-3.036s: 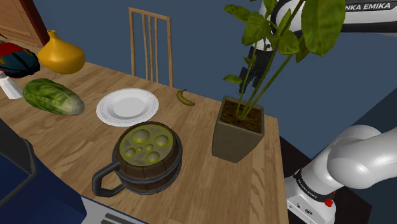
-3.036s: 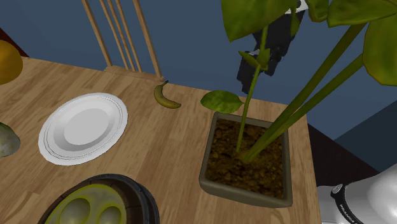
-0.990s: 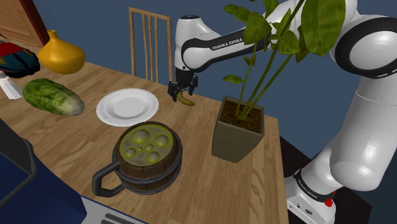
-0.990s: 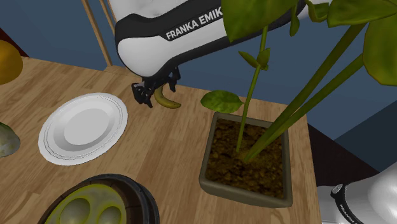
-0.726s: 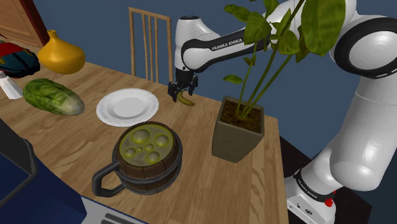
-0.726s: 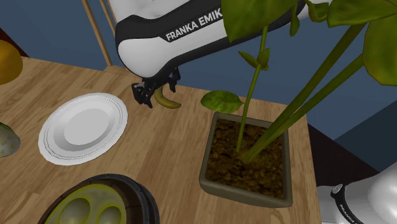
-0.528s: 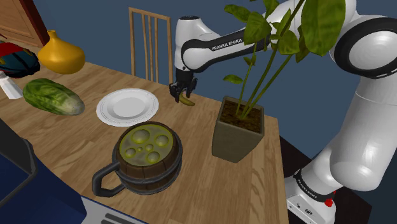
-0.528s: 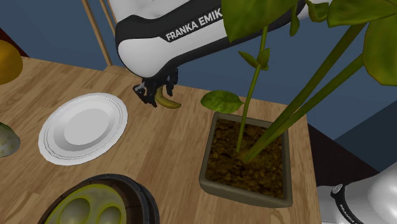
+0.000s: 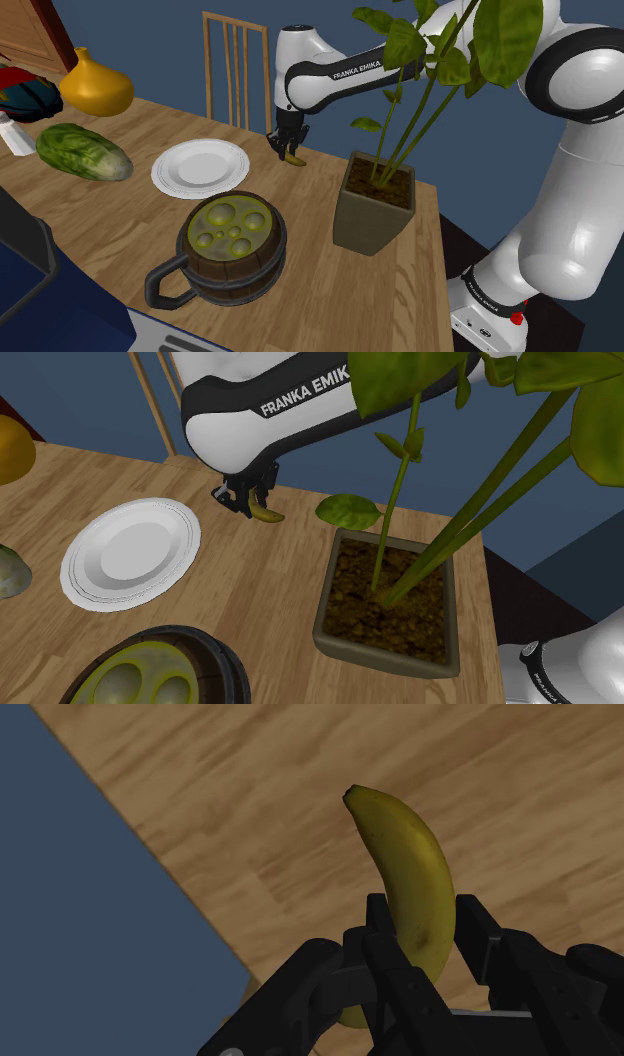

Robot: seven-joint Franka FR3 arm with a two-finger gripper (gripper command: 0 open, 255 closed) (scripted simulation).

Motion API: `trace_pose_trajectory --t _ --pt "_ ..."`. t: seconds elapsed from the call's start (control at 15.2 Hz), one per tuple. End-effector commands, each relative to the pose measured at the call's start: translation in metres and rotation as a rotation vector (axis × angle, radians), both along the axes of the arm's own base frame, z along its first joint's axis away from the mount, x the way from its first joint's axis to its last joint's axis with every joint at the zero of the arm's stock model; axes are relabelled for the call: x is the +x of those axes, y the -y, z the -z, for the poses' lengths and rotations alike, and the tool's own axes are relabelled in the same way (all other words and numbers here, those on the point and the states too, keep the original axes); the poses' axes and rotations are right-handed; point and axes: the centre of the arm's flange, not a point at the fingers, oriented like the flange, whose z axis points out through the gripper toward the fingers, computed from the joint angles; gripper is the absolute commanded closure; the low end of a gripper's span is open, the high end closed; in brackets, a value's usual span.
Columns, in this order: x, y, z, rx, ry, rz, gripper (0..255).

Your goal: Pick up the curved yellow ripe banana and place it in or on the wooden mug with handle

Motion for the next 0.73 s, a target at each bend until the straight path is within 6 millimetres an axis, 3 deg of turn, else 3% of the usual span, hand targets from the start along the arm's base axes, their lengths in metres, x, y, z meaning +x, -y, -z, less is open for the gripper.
trace_pose_trajectory --t 0.0,0.66 --pt "0.0 0.0 0.0 0.0 0.0 0.0 255" --pt "0.0 0.0 -0.053 0.0 0.0 0.0 255"
